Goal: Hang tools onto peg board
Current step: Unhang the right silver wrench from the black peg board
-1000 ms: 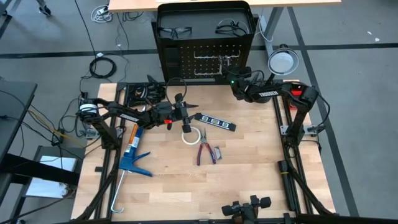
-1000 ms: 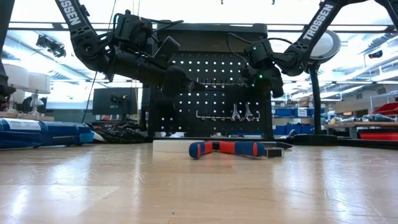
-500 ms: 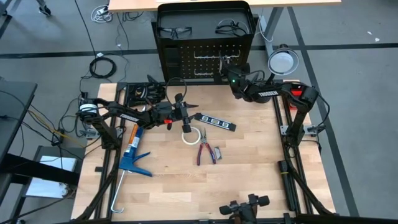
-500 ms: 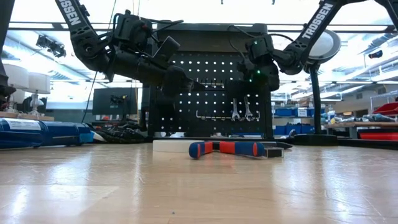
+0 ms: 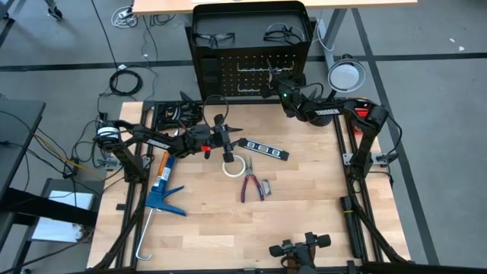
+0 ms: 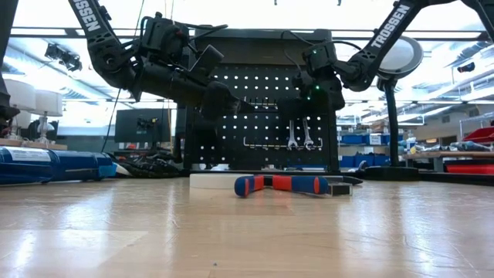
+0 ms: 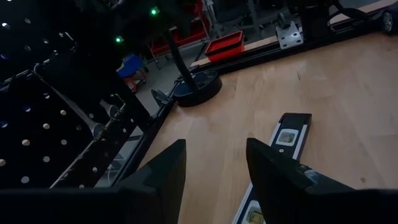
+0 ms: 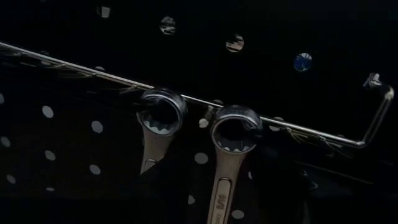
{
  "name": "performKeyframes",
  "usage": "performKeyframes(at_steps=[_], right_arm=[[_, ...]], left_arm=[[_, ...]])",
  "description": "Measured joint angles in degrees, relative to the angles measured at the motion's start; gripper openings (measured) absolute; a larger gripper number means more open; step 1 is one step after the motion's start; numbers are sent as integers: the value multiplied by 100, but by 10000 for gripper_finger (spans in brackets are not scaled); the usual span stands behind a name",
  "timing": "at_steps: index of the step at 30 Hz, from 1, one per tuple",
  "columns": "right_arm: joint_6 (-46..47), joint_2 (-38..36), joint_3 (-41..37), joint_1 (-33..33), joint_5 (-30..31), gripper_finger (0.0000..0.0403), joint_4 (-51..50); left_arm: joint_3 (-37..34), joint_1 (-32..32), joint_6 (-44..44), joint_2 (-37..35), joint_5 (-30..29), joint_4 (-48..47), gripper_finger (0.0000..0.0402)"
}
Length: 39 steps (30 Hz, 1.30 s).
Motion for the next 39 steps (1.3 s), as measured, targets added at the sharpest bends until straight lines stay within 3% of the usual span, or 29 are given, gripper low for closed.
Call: performKeyframes(at_steps=[24,39], right_arm=[[601,-11,0,-126,-259,162,2],[664,-11,0,-140,-271,81,-57]], left_arm=[[0,1,-2,0,-2,-4,172],[0,0,-2,0,-2,-7,172]])
